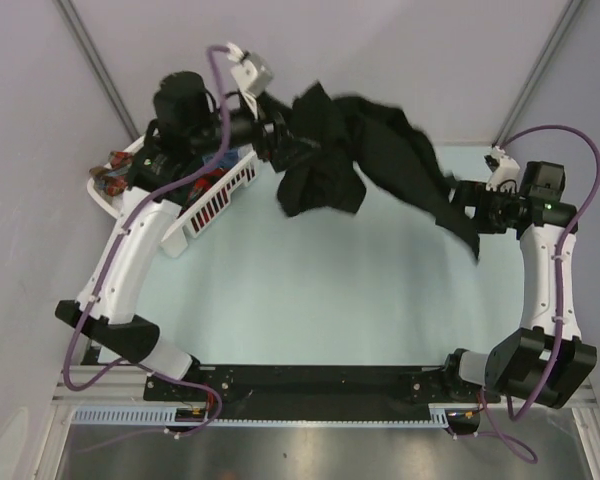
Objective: Fold and stack the long sleeve shirts
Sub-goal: Move the shirt to the center of the board
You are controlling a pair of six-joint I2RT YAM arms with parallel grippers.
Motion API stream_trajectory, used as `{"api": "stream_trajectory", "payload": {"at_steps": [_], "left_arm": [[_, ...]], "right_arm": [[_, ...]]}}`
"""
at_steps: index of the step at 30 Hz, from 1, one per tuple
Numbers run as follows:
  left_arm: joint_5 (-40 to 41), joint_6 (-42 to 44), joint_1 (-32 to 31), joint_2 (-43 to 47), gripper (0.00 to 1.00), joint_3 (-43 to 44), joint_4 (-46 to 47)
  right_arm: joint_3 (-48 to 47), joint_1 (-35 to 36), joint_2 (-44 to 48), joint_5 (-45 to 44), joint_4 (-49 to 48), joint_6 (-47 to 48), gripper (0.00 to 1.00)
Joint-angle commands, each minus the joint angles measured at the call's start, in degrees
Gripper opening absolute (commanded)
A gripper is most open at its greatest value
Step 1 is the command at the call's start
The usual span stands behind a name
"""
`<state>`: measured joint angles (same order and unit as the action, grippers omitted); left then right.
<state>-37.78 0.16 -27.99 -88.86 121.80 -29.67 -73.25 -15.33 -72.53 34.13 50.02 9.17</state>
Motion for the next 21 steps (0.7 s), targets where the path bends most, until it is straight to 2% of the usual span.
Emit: {"api": "stream_trajectory", "payload": {"at_steps": [1, 3, 4, 5, 8, 10, 14, 15, 17, 18, 20, 21], "left_arm": [[-7.12, 5.45, 9.85, 1.92, 1.0, -23.4, -5.76], [-9.06, 8.61, 17.65, 5.53, 0.99, -35.07, -4.52], [-8.37, 10.28, 19.36, 6.5, 0.99, -37.92, -4.69], [-6.45, 15.95, 20.33, 7.98, 0.99, -40.04, -7.39], [-5.11, 24.68, 19.47, 11.32, 0.99, -48.39, -10.49], [-0.99, 26.72, 17.8, 12.3, 0.99, -53.58, -10.5], [-0.19, 23.06, 16.56, 10.47, 0.99, -58.34, -6.73], [-1.32, 21.65, 16.74, 10.03, 0.99, -58.95, -5.93], [-2.82, 18.75, 17.44, 9.76, 0.99, -59.48, -4.18], [-3.26, 17.78, 17.79, 10.11, 1.0, -60.27, -3.56], [-3.62, 15.84, 19.71, 11.6, 0.99, -61.06, -1.71], [-3.88, 15.31, 20.68, 12.13, 0.99, -61.41, -1.53]], "right_arm": [[-3.12, -4.43, 0.81, 4.09, 5.43, 5.67, 1.0], [-2.16, -5.23, 0.99, 3.75, 7.98, 9.36, 1.0], [-1.72, -5.32, 0.99, 2.36, 8.42, 10.59, 1.0], [-1.11, -5.32, 0.9, 1.65, 8.95, 12.35, 1.0], [0.65, -4.28, 0.03, -1.51, 8.96, 15.16, 1.0], [1.36, -2.43, -1.2, -6.5, 7.99, 15.09, 1.0], [1.71, 7.92, -1.65, -10.12, 3.62, 12.11, 1.0], [1.97, 14.39, -1.65, -11.35, 1.94, 10.01, 1.0], [2.68, 21.19, -3.04, -15.66, -3.14, 9.12, 1.0], [2.59, 28.09, -4.01, -19.24, -4.74, 8.59, 1.0], [0.14, 34.28, -7.34, -21.9, -7.22, 8.06, 1.0], [-1.87, 39.1, -12.49, -23.65, -6.78, 8.14, 1.0]]}}
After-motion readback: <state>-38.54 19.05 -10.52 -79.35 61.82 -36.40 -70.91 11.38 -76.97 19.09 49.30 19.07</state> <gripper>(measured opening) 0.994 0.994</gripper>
